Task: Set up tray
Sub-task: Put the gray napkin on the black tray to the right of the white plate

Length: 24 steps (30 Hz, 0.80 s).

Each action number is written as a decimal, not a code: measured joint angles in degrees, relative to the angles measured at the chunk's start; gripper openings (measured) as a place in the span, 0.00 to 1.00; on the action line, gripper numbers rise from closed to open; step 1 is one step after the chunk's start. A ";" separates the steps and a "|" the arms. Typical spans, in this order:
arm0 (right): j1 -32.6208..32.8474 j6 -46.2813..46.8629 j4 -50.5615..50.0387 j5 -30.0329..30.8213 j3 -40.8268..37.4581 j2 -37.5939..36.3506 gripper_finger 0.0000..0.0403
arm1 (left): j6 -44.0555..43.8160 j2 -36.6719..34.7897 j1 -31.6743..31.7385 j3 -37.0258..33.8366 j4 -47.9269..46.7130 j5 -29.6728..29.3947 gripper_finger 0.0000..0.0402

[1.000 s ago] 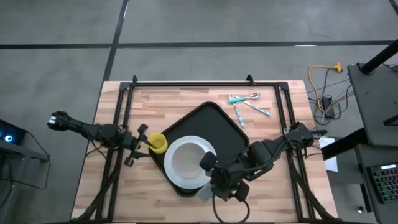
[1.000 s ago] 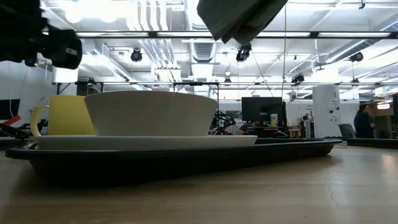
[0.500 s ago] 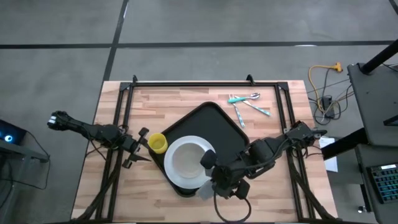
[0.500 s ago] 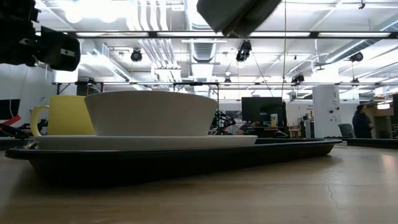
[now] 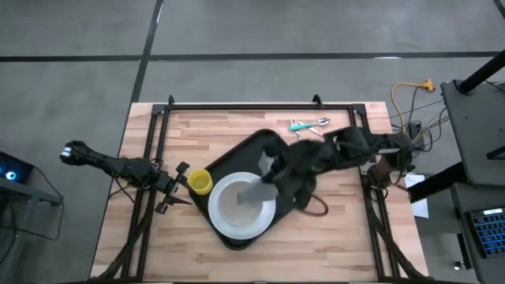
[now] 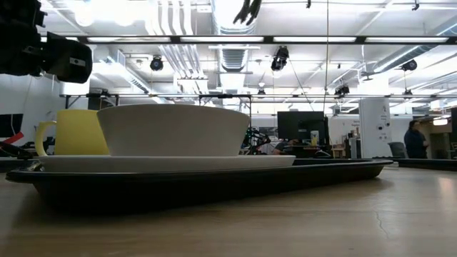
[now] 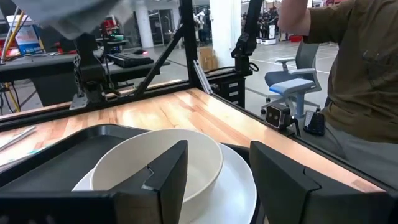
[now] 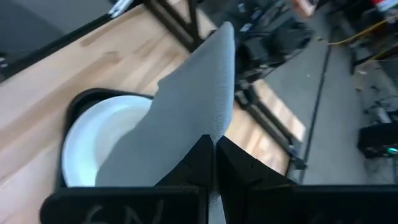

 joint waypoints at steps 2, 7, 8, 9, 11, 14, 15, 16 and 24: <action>-1.33 -0.35 1.10 0.02 -0.02 -0.96 0.02 | 0.00 0.07 0.00 0.00 0.02 0.00 0.40; -3.76 -0.48 2.70 -0.01 -0.27 -1.80 0.02 | 0.00 0.50 0.00 -0.01 -0.33 0.00 0.40; -4.02 -0.51 3.23 -0.04 -0.55 -1.80 0.02 | 0.00 0.55 0.00 -0.02 -0.30 0.00 0.40; -4.28 -0.58 4.29 -0.02 -1.02 -1.81 0.02 | 0.00 0.63 0.00 -0.02 -0.29 0.00 0.40; -4.59 -0.94 7.74 0.05 -2.41 -2.26 0.02 | 0.00 0.68 0.00 -0.02 -0.45 0.00 0.40; -4.63 -1.91 12.26 1.31 -5.91 -3.65 0.02 | 0.00 0.83 0.00 0.00 -0.62 0.00 0.40; -4.77 -2.05 13.79 1.29 -7.44 -4.27 0.02 | 0.00 0.83 0.00 0.00 -0.72 0.00 0.40; -4.98 -2.05 15.53 1.29 -9.20 -4.99 0.02 | 0.00 0.88 0.00 0.00 -0.67 0.00 0.40; -8.43 -1.79 31.68 1.33 -27.34 -14.43 0.02 | 0.00 1.31 0.00 0.00 -0.68 0.00 0.40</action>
